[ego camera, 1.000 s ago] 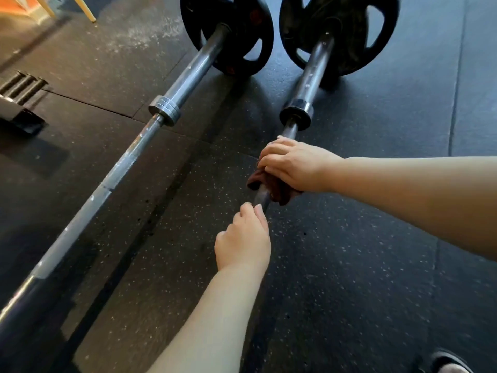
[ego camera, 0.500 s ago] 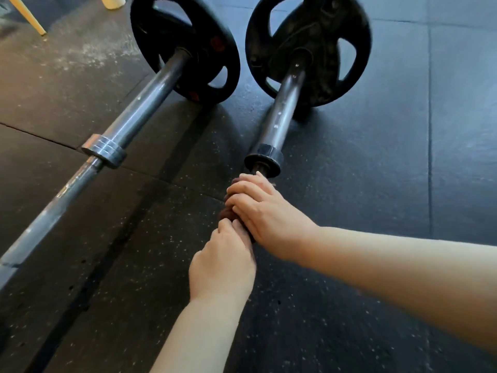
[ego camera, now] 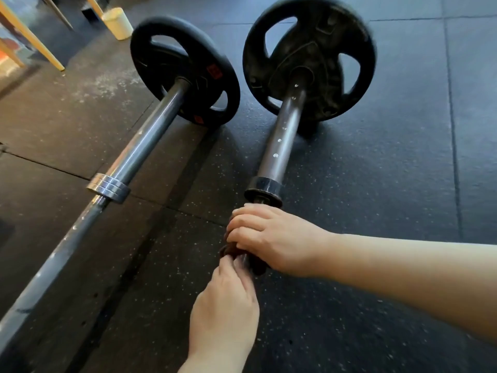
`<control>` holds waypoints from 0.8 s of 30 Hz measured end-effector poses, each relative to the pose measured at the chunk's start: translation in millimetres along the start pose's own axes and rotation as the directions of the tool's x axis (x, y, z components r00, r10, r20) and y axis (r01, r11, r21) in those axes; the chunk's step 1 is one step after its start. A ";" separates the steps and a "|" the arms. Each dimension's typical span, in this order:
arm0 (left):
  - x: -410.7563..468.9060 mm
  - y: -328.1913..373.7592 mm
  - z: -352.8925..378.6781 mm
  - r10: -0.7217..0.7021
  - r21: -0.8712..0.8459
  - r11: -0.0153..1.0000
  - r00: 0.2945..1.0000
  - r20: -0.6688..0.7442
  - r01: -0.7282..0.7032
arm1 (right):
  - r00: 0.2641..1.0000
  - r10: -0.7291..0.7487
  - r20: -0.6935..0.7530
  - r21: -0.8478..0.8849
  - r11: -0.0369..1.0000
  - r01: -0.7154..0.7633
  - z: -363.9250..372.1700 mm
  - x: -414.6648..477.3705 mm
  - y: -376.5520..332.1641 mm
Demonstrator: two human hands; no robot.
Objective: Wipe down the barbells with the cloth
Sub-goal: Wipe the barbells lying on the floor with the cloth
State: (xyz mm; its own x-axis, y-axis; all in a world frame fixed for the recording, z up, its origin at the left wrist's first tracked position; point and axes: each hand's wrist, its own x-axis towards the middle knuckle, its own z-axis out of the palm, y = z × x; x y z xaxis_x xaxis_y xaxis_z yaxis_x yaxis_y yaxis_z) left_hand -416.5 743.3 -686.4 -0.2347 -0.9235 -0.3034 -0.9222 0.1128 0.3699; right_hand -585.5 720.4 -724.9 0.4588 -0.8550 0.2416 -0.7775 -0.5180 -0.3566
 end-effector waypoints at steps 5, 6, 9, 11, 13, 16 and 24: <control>-9.6 -8.3 -5.4 0.024 -0.032 0.999 0.997 0.070 -0.022 | 0.995 0.095 -0.015 0.093 0.991 -0.093 4.2 -3.6 -24.3; -11.4 -13.1 -6.6 0.046 -0.028 0.999 0.996 0.079 -0.044 | 0.999 0.039 0.017 0.088 0.995 -0.041 4.8 -5.0 -28.3; -14.4 -22.6 -7.8 0.096 -0.002 0.995 0.992 0.080 -0.096 | 0.996 -0.050 0.074 -0.004 0.999 0.050 -3.6 -2.4 -9.2; -12.6 -24.2 -4.3 0.120 0.042 0.992 0.991 0.063 -0.123 | 0.999 -0.005 0.034 -0.052 0.999 0.007 -8.0 0.7 5.6; -10.1 -22.5 -1.4 0.126 0.032 0.991 0.990 0.057 -0.128 | 0.997 0.068 -0.027 -0.005 0.998 -0.068 -5.3 2.4 0.3; -10.5 -23.6 -1.5 0.147 0.013 0.989 0.987 0.060 -0.148 | 0.992 0.123 0.011 0.075 0.989 -0.124 5.4 -3.3 -24.1; -4.1 -27.4 0.5 0.179 0.007 0.984 0.979 0.098 -0.180 | 0.952 0.021 0.304 -0.186 0.982 0.038 -29.5 16.6 -4.5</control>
State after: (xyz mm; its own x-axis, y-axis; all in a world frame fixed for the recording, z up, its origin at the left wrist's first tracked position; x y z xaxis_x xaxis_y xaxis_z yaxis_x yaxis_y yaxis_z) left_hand -390.3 744.2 -695.7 -0.4249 -0.8479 -0.3171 -0.8668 0.2801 0.4126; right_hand -587.1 709.2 -692.6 0.5517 -0.8324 -0.0521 -0.8259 -0.5366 -0.1734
